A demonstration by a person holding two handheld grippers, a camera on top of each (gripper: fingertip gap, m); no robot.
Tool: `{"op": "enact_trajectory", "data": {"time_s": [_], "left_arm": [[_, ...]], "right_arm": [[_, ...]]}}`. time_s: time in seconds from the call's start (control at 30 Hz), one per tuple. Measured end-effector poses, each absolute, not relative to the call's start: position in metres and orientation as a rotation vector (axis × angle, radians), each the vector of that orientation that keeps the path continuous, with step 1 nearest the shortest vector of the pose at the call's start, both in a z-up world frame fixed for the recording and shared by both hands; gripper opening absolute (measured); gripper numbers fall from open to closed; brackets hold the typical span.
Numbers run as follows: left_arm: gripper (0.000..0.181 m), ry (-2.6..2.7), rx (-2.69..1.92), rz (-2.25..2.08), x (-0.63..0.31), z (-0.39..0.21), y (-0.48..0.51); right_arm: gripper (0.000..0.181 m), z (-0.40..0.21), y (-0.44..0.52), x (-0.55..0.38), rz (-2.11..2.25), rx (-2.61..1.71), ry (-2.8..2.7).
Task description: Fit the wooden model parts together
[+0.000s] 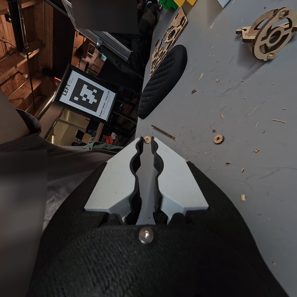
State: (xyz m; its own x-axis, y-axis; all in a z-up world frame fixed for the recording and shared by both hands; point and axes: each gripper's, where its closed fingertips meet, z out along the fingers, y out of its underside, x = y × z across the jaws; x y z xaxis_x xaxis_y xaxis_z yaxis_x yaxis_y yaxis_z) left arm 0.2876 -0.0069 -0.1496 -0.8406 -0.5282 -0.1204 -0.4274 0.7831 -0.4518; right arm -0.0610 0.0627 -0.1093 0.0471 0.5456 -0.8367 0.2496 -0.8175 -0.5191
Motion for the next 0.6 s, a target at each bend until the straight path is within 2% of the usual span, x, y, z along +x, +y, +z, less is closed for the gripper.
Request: {"op": "enact_trajectory", "data": {"time_s": [0.03, 0.47, 0.5, 0.53, 0.6], "left_arm": [[0.062, 2.746, -0.747, -0.629, 0.2876, -0.1506, -0.0086], [0.045, 2.796, -0.749, -0.694, 0.2908, -0.1592, -0.0170], [0.041, 2.790, -0.754, -0.692, 0.2909, -0.1589, -0.0166], [0.027, 2.785, -0.754, -0.683, 0.2909, -0.1588, -0.0162], [0.027, 2.786, -0.743, -0.630, 0.2906, -0.1584, -0.0153]], "right_arm": [[0.007, -0.1102, 0.0621, -0.0610, 1.847, -2.094, -0.821], [0.007, -0.1047, 0.0614, -0.0605, 1.915, -2.075, -0.785], [0.007, -0.1049, 0.0607, -0.0608, 1.912, -2.076, -0.791], [0.007, -0.1052, 0.0599, -0.0611, 1.911, -2.077, -0.797], [0.007, -0.1051, 0.0594, -0.0614, 1.914, -2.078, -0.798]]}}
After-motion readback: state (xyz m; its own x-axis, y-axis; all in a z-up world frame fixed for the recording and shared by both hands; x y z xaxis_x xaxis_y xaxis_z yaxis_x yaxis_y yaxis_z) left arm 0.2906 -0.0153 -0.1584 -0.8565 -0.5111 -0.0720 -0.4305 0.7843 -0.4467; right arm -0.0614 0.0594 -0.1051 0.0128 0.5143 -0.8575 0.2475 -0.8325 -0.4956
